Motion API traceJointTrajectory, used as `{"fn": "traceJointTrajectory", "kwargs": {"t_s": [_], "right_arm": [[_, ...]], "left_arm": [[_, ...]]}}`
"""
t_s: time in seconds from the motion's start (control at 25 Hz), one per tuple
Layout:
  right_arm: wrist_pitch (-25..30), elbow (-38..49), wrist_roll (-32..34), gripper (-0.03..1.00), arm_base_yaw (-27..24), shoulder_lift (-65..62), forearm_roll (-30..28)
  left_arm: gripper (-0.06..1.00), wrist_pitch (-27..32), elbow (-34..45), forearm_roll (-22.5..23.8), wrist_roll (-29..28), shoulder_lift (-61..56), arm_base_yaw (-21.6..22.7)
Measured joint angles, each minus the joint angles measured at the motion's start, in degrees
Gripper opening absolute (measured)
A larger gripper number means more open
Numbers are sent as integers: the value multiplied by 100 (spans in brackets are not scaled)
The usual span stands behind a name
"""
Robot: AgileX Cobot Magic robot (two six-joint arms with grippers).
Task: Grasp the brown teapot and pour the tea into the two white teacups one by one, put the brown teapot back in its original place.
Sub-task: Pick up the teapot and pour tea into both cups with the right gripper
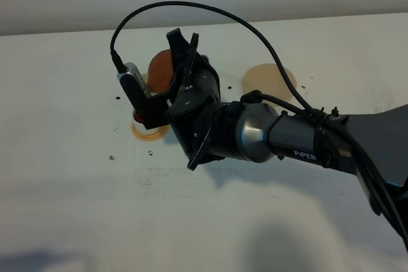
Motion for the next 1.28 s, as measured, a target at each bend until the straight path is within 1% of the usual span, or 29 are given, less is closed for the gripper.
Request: {"fn": "traceJointTrajectory", "kwargs": {"t_s": [0.2,0.32,0.44,0.72,0.8,1.0,1.2,1.28], "right_arm": [[-45,0,176,9,0,0,552],[-15,-41,330,9,0,-54,1080],[124,-259,474,9,-62,-153,1813],[349,-482,512,9,-438,-304,4015],[388,-482,512,9,-551,-304,4507],[410,-482,417,9,-753,-304,5513],[374,-482,166,9,-910,-304,6325],[346,-482,71,9,-1005,-282,6558]], "left_arm": [[31,0,0,0,0,0,0],[31,0,0,0,0,0,0],[31,0,0,0,0,0,0],[31,0,0,0,0,0,0],[31,0,0,0,0,0,0],[31,0,0,0,0,0,0],[31,0,0,0,0,0,0],[31,0,0,0,0,0,0]]}}
